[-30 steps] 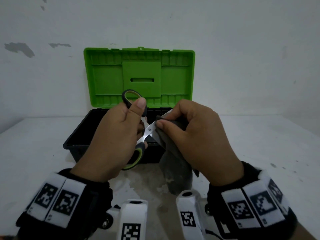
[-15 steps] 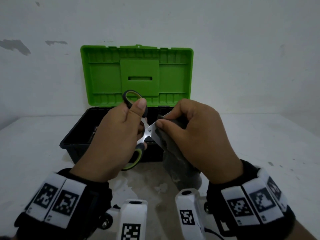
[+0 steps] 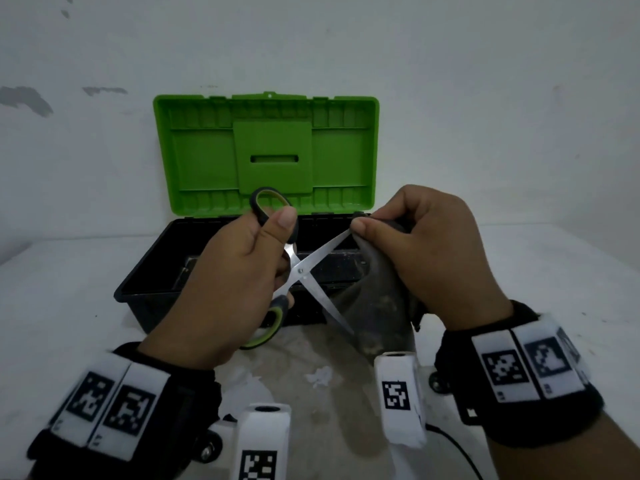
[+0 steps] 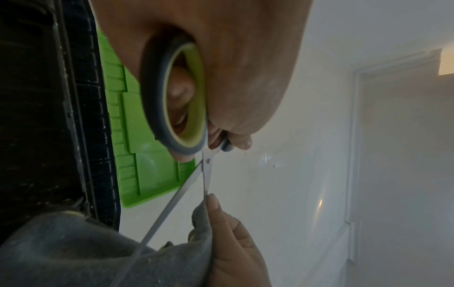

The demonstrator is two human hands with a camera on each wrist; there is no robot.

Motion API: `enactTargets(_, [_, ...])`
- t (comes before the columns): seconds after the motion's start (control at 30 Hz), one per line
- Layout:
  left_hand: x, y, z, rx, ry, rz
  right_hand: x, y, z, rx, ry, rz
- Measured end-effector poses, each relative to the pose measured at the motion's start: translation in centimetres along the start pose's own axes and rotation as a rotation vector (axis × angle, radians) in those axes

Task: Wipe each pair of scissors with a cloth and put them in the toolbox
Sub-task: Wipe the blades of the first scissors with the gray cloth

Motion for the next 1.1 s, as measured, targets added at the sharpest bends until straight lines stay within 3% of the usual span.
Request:
enactTargets(0.13, [-0.3,0.4,-0.2,0.011,-0.014,-0.04,2.2,1.3,-0.5,0.045,-0.101,-0.063])
enactTargets(0.23, [-0.3,1.6,-0.6,0.059,-0.141,-0.325,2.2,2.0,-0.6,0.028,-0.155,-0.149])
enactTargets(0.4, [1.2,2.3,-0.5,0.098,-0.405,-0.696,-1.7,0.0,0.5,-0.276,-0.146,-0.23])
enactTargets(0.53, [2.0,1.2,0.1,0.037,-0.586,-0.897,-2.1,-2.6,2.0,-0.447,-0.325,-0.431])
enactTargets(0.63, [2.3,0.8,0.7,0.001,-0.707,-0.926,-2.5,-3.1,2.7,-0.497,-0.427,-0.468])
enactTargets(0.8, [2.4,0.7,1.0,-0.021,-0.785,-0.908,-2.7,-3.1,3.1,-0.511,-0.508,-0.518])
enactTargets(0.97, [2.5,1.0,1.0,0.004,-0.766,-0.832,-2.2,-3.4,3.1,-0.457,-0.588,-0.536])
enactTargets(1.1, [2.6,1.0,1.1,0.036,-0.774,-0.858,-1.4,-4.0,3.5,-0.382,-0.759,-0.809])
Point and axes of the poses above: each hand's wrist, its own z-axis away from the middle knuckle, its own y-axis out of the back of the hand, x = y × z, the point moved 6 cm from there along -z, towards the middle knuckle, and after that the axes turned 8 degrees about -z, right-handed, at the moved point
